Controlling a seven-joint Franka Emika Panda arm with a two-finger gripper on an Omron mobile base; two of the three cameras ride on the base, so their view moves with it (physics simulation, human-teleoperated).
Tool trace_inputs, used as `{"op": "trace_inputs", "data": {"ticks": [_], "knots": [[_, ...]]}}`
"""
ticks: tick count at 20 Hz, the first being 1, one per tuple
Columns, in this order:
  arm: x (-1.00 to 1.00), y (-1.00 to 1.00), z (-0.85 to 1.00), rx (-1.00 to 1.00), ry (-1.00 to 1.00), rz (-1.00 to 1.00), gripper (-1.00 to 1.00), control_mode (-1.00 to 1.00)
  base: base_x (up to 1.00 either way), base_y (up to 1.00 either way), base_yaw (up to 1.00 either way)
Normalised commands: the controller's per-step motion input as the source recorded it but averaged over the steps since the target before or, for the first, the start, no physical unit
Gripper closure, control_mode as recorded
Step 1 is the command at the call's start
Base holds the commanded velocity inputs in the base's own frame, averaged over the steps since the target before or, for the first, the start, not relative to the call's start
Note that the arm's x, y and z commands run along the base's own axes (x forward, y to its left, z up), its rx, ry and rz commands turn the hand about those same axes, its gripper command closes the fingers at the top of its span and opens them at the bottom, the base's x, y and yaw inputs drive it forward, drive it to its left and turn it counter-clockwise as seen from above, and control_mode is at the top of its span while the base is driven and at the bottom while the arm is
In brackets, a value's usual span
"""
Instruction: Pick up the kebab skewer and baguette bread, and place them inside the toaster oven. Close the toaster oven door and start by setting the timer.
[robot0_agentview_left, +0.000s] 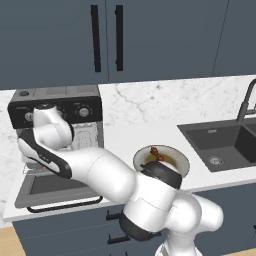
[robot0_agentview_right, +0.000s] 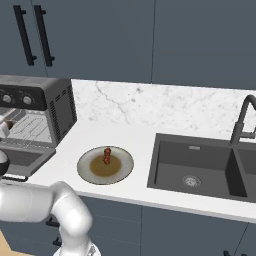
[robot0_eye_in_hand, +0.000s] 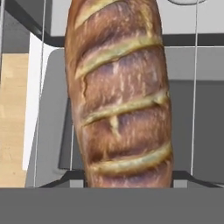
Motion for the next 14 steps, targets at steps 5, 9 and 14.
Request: {"op": "trace_inputs", "data": {"ticks": [5,9,14], "knots": [[-0.08,-0.1,0.01,0.0,0.01,0.0,-1.0,-1.0,0.0,0.0,0.0],[-0.11,-0.07,0.13,0.0,0.0,0.0,-1.0,-1.0,0.0,0.0,0.0],[-0.11,-0.21,0.52,0.0,-0.02,0.0,-1.0,-1.0,0.0,0.0,0.0]]}}
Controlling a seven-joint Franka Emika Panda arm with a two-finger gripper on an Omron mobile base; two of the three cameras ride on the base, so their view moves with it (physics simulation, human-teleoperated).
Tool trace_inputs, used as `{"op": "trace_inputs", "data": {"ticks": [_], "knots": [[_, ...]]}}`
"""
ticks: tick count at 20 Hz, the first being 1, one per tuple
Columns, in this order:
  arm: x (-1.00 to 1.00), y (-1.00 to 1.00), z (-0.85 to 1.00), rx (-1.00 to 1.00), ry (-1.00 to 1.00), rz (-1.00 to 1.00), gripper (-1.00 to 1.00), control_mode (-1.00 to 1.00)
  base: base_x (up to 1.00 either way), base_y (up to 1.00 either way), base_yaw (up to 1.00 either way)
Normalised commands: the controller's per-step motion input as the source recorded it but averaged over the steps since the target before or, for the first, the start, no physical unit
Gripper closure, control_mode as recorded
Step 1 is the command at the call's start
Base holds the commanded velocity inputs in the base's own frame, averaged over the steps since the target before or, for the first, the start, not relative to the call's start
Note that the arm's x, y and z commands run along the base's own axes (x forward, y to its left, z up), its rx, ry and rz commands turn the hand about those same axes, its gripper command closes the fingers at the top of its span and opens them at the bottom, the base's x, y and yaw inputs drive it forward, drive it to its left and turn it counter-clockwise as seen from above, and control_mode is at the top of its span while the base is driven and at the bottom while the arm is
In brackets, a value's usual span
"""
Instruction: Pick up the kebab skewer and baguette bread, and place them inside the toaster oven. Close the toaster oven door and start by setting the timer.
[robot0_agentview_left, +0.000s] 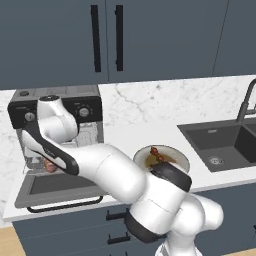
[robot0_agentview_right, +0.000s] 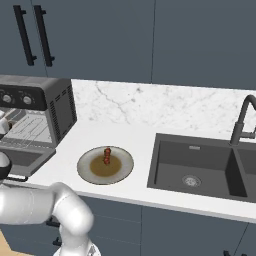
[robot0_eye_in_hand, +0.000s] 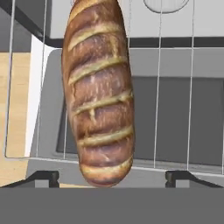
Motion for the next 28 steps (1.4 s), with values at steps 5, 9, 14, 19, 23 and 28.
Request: {"op": "trace_inputs", "data": {"ticks": [5,9,14,19,23,28], "knots": [[-0.81,-0.86,0.43,0.0,-0.06,0.0,-1.0,-1.0,0.0,0.0,0.0],[-1.0,-1.0,0.22,0.0,-0.09,0.01,-1.0,-1.0,0.0,0.0,0.0],[-0.98,-1.0,0.0,0.0,-0.02,0.04,-1.0,-1.0,0.0,0.0,0.0],[-0.27,-1.0,0.01,0.0,0.03,0.0,-1.0,-1.0,0.0,0.0,0.0],[0.04,-1.0,0.12,0.0,0.07,0.0,-1.0,-1.0,0.0,0.0,0.0],[0.28,-1.0,0.08,0.0,0.08,0.03,-1.0,-1.0,0.0,0.0,0.0]]}}
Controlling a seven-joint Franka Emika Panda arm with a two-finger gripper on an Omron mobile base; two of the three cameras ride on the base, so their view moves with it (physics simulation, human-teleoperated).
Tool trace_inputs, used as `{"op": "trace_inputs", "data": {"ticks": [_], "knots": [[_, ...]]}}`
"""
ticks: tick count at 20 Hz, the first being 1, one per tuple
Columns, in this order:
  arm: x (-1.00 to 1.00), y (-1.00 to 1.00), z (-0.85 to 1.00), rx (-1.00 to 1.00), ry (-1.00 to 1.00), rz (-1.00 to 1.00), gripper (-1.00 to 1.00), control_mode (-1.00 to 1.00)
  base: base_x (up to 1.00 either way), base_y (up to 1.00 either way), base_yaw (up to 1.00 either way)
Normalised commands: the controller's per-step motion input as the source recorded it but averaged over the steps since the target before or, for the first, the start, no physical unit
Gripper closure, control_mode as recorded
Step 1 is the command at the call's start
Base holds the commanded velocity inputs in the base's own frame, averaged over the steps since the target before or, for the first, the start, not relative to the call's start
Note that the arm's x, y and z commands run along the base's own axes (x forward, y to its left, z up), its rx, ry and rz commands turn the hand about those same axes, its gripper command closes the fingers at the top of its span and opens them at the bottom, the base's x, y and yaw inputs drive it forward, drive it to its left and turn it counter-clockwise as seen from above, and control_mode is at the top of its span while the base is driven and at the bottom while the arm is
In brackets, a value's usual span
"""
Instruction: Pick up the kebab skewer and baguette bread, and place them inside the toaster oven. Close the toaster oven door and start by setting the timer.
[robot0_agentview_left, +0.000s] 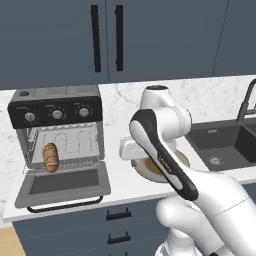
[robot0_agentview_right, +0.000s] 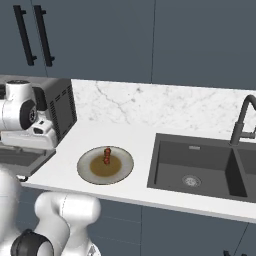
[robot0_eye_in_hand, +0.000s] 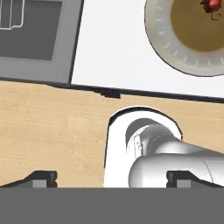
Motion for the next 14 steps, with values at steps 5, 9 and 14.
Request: {"op": "trace_inputs", "data": {"ticks": [5,9,14], "knots": [[0.44,-1.0,-0.03,0.0,0.09,0.02,-1.0,-1.0,0.0,0.0,0.0],[0.19,-1.0,-0.33,0.0,0.0,0.07,-1.0,-1.0,0.0,0.0,0.0],[0.63,-0.79,-0.41,0.0,0.0,0.05,-1.0,-1.0,0.0,0.0,0.0]]}}
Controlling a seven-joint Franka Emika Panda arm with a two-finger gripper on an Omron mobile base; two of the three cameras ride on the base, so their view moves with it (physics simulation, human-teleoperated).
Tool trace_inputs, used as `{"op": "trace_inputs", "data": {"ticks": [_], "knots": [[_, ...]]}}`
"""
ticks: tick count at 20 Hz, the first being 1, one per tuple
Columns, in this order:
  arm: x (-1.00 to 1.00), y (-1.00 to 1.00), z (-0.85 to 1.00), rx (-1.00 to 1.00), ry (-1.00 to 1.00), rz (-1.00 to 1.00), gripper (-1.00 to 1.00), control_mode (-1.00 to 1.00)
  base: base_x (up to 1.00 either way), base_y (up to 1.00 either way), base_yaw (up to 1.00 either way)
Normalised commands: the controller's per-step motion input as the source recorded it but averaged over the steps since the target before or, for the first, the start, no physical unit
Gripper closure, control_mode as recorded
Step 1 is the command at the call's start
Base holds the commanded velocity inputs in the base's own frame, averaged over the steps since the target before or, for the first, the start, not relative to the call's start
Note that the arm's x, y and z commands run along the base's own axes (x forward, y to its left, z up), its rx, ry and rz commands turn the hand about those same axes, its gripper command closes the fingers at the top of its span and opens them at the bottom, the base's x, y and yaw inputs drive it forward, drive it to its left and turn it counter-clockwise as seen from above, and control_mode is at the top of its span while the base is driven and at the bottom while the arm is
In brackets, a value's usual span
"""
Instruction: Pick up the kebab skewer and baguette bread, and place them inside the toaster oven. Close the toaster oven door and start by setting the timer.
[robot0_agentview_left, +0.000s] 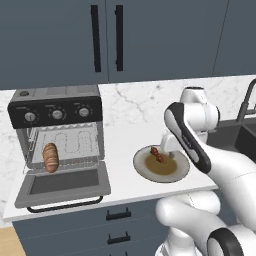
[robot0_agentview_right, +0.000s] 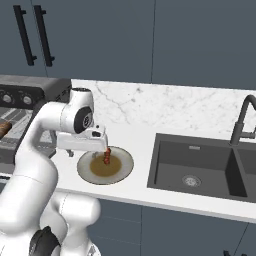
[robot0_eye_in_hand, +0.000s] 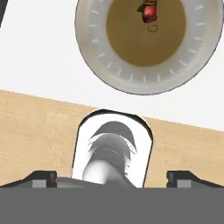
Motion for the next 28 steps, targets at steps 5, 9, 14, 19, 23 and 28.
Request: {"op": "trace_inputs", "data": {"ticks": [5,9,14,19,23,28], "knots": [[0.83,-0.39,-0.49,0.0,0.0,0.0,-1.0,-1.0,0.0,0.0,0.0],[0.65,0.0,-0.29,0.0,0.01,0.03,-1.0,-1.0,0.0,0.0,0.0],[0.4,0.0,-0.24,0.0,0.06,0.07,-1.0,-1.0,0.0,0.0,0.0],[0.19,0.0,-0.54,0.0,0.02,0.07,-1.0,-1.0,0.0,0.0,0.0],[0.28,0.1,-0.52,0.0,-0.01,0.07,-1.0,-1.0,0.0,0.0,0.0],[0.44,0.0,-0.34,0.0,-0.01,0.07,-1.0,-1.0,0.0,0.0,0.0]]}}
